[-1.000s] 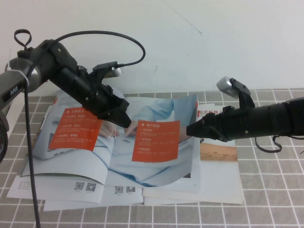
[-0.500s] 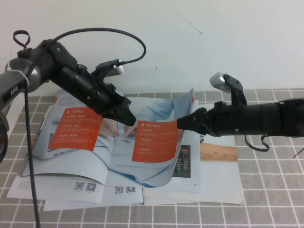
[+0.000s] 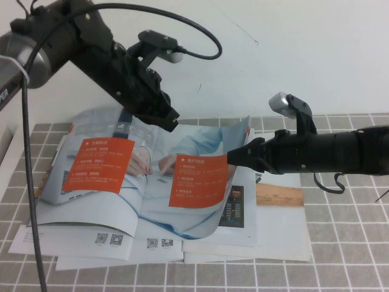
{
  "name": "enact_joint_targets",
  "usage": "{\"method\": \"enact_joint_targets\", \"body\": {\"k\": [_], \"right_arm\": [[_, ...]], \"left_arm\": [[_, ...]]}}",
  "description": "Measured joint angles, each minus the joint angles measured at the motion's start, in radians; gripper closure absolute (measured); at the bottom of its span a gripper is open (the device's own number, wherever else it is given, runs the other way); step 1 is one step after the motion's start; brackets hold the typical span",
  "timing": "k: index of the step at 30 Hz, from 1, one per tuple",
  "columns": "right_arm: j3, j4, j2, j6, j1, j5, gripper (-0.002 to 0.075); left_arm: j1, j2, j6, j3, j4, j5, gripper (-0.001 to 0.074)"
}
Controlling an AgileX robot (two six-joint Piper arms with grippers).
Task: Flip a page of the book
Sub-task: Open the closed book
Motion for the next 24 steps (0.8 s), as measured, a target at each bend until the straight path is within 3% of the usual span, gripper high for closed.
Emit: {"method": "enact_joint_targets", "body": {"k": [6, 10, 15, 20, 24], "right_arm": [[0.000, 0.000, 0.000, 0.000, 0.000, 0.000, 0.0459], [0.000, 0.000, 0.000, 0.000, 0.000, 0.000, 0.0459], [0.000, 0.000, 0.000, 0.000, 0.000, 0.000, 0.0459], [0.000, 0.000, 0.000, 0.000, 0.000, 0.000, 0.0459], [0.000, 0.000, 0.000, 0.000, 0.000, 0.000, 0.0459]], "left_arm": [[-0.047, -0.142, 0.012, 0.045, -0.006, -0.009, 0.0737], [-0.052, -0.269, 0.040, 0.208, -0.042, -0.100, 0.0737], [-0.121, -0.467, 0.084, 0.539, -0.044, -0.414, 0.0737], [-0.275, -0.605, 0.156, 0.884, -0.044, -0.820, 0.0737], [-0.402, -0.628, 0.175, 1.032, -0.048, -1.029, 0.0737]]}}
